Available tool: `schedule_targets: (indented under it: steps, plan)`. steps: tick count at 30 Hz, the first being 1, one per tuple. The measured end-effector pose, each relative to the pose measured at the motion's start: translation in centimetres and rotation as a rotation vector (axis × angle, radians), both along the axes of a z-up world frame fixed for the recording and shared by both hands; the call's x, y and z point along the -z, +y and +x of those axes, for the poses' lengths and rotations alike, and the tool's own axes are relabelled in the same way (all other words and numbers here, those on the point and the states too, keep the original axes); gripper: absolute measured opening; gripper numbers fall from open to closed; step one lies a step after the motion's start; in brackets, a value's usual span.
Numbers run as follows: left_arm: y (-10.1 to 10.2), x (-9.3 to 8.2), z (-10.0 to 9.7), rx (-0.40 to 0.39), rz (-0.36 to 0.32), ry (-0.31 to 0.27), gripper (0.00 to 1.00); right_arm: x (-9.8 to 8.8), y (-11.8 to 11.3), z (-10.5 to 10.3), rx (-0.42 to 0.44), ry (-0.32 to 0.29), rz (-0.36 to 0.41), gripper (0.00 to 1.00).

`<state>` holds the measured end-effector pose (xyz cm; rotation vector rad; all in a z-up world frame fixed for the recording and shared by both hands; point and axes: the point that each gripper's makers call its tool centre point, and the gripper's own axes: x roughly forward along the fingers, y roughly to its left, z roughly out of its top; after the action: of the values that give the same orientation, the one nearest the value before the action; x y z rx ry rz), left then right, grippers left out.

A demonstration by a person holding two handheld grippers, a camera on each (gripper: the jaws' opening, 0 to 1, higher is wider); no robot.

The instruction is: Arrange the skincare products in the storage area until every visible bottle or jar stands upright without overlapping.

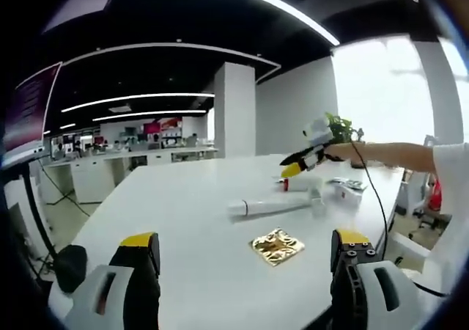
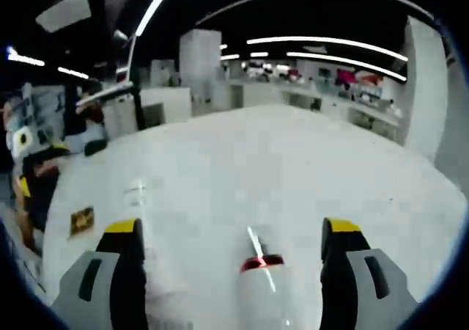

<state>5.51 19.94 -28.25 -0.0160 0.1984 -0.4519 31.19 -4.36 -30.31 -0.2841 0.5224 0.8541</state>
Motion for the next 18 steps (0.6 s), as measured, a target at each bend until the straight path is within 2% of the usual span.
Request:
schedule_targets:
  steps: [1, 2, 5, 7, 8, 10, 12, 15, 17, 18]
  plan:
    - [0.0, 0.0, 0.0, 0.0, -0.001, -0.001, 0.99, 0.2, -0.1, 0.0, 0.003, 0.015, -0.014, 1.0]
    - [0.0, 0.0, 0.0, 0.002, -0.001, -0.003, 0.99, 1.0, -0.4, -0.1, -0.005, 0.051, -0.062, 1.0]
    - [0.0, 0.1, 0.0, 0.005, -0.004, 0.005, 0.99, 1.4, -1.2, 0.5, 0.009, 0.044, -0.122, 0.94]
    - [0.0, 0.1, 0.0, 0.005, -0.001, 0.005, 0.99, 1.7, -1.6, 0.5, 0.03, 0.062, -0.164, 0.89]
    - [0.1, 0.1, 0.0, 0.002, 0.001, 0.005, 0.99, 2.3, -2.0, 0.1, 0.034, 0.094, -0.199, 0.9]
    - [0.1, 0.1, 0.0, 0.003, 0.004, 0.006, 0.99, 3.0, -2.3, -0.8, 0.068, 0.147, -0.222, 0.93]
    - [0.1, 0.1, 0.0, 0.001, 0.005, 0.006, 0.99, 3.5, -2.3, -1.5, 0.055, 0.171, -0.261, 0.89]
    - [0.1, 0.3, 0.1, 0.002, 0.003, 0.014, 0.99, 3.6, -2.2, -1.9, 0.064, 0.185, -0.278, 0.82]
    - [0.1, 0.4, 0.1, 0.004, 0.007, 0.017, 0.99, 3.7, -2.3, -1.1, 0.075, 0.218, -0.281, 0.82]
    - [0.1, 0.5, 0.1, 0.006, 0.01, 0.018, 0.99, 4.0, -2.4, -1.3, 0.086, 0.24, -0.295, 0.79]
